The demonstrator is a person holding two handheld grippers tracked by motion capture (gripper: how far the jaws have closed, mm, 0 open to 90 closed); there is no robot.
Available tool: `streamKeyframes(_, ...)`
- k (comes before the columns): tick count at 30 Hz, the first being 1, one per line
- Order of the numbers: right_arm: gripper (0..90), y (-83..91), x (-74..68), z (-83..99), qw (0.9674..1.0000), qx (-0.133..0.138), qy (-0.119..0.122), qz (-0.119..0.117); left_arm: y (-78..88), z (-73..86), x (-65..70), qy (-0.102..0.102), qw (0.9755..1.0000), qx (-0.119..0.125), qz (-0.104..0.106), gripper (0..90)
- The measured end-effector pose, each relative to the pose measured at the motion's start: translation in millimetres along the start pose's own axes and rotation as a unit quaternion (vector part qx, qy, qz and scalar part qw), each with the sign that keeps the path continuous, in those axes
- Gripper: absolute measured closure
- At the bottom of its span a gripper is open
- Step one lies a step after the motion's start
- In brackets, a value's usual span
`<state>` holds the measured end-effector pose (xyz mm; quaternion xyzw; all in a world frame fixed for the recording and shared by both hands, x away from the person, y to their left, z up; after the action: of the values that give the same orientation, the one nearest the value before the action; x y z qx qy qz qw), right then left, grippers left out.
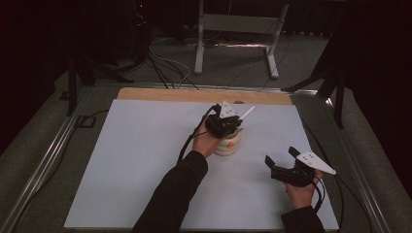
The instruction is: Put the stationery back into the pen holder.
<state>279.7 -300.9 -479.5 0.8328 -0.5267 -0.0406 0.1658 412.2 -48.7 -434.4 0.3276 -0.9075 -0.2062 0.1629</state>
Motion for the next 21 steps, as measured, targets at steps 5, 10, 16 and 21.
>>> streamKeyframes(5, 0.0, 0.1, 0.6, 0.2, 1.0000, 0.001, 0.000, 0.001, 0.1, 6.2, -1.0, 0.010, 0.9999, 0.007, 0.002, 79.3)
streamKeyframes(10, 0.0, 0.3, 0.3, 0.1, 1.0000, 0.000, 0.000, 0.001, 4.6, 11.8, -4.5, 0.025, 0.9996, 0.015, 0.004, 79.3)
streamKeyframes(16, 0.0, 0.2, -0.2, 0.2, 1.0000, -0.001, 0.001, 0.000, 11.9, 16.4, -11.7, 0.045, 0.9988, 0.020, 0.003, 79.2)
streamKeyframes(21, 0.0, 0.0, -0.3, 0.2, 1.0000, -0.001, 0.001, 0.000, 16.6, 20.0, -15.1, 0.052, 0.9984, 0.022, 0.005, 79.2)
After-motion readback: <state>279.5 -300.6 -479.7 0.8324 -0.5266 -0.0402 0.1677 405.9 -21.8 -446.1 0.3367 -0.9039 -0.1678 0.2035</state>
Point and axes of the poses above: each handheld gripper's, and its own axes: y roughly backward along the jaws, z roughly out of its underside, x roughly to its right, the point moved 1 cm from there along -y, roughly forward along the jaws, and after that the axes turned 13 degrees about y, right-handed, at the moved point
